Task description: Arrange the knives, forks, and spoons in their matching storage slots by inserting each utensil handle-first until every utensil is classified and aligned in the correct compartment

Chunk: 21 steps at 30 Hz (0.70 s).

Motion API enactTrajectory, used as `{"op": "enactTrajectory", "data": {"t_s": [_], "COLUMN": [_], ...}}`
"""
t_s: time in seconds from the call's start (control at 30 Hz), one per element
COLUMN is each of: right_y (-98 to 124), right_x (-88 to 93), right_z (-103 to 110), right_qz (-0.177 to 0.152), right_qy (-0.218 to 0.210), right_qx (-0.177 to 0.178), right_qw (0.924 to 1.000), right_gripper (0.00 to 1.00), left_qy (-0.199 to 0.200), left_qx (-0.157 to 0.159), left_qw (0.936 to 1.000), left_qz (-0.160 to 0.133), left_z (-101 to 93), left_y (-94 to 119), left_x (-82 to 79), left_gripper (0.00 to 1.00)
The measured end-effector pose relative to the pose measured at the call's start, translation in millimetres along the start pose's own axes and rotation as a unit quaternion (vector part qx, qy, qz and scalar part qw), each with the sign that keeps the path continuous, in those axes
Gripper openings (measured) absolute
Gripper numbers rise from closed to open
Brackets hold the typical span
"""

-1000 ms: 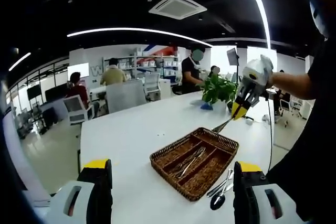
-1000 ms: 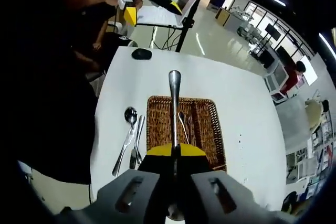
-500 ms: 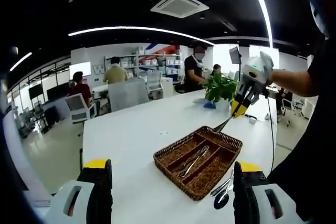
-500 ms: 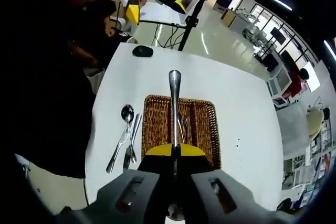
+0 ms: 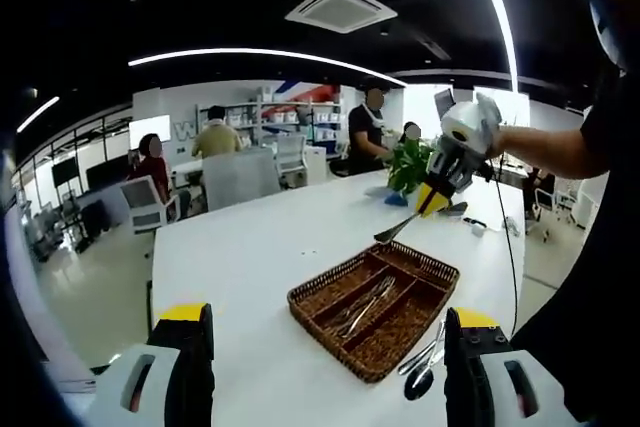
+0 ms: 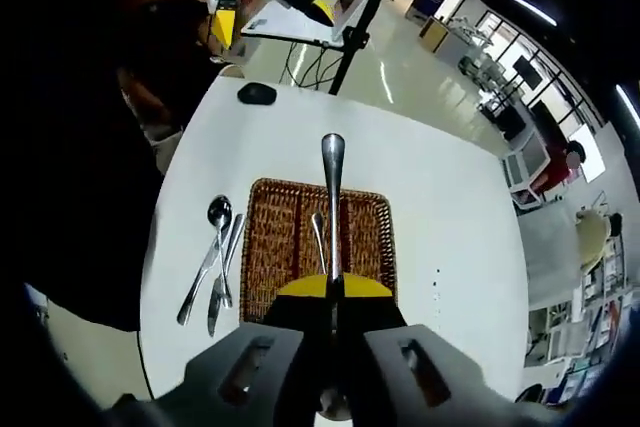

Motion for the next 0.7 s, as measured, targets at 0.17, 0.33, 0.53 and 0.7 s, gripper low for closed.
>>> {"op": "enactTrajectory", "data": {"t_s": [0.17, 0.33, 0.53, 0.7], "right_y": [-5.0, -12.3, -21.7, -32.0], "right_x": [2.4, 3.3, 1.2, 0.4], "right_z": [-12.0, -21.2, -32.2, -47.1], "right_qz": [0.003, 0.003, 0.004, 0.001], "right_qy": [0.005, 0.001, 0.006, 0.01], "right_qx": [0.002, 0.001, -0.004, -0.004], "right_qw": [1.0, 1.0, 1.0, 0.9999], "right_gripper": [0.0, 0.0, 0.0, 0.0], "left_qy": [0.0, 0.005, 0.005, 0.005], "left_qx": [0.003, 0.001, -0.002, -0.001], "left_qw": [1.0, 1.0, 1.0, 1.0], "left_qz": [-0.003, -0.007, 0.0, 0.005], "left_z": [-1.7, -0.8, -1.0, -0.9], "left_y": [-1.8, -1.1, 1.5, 1.9], "left_x": [-2.0, -3.2, -0.1, 0.8], "left_gripper": [1.0, 1.0, 1.0, 1.0]}}
Point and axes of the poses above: the point that each gripper's makers call its tool centre point, and the gripper's own axes: y roughly backward along the fingers, z roughly to its left, x roughly out of its underside, the point moved 5 cm from there along y, roughly backward along the fingers, and after that the axes turned 5 degrees about -z, right-handed, at the moved point
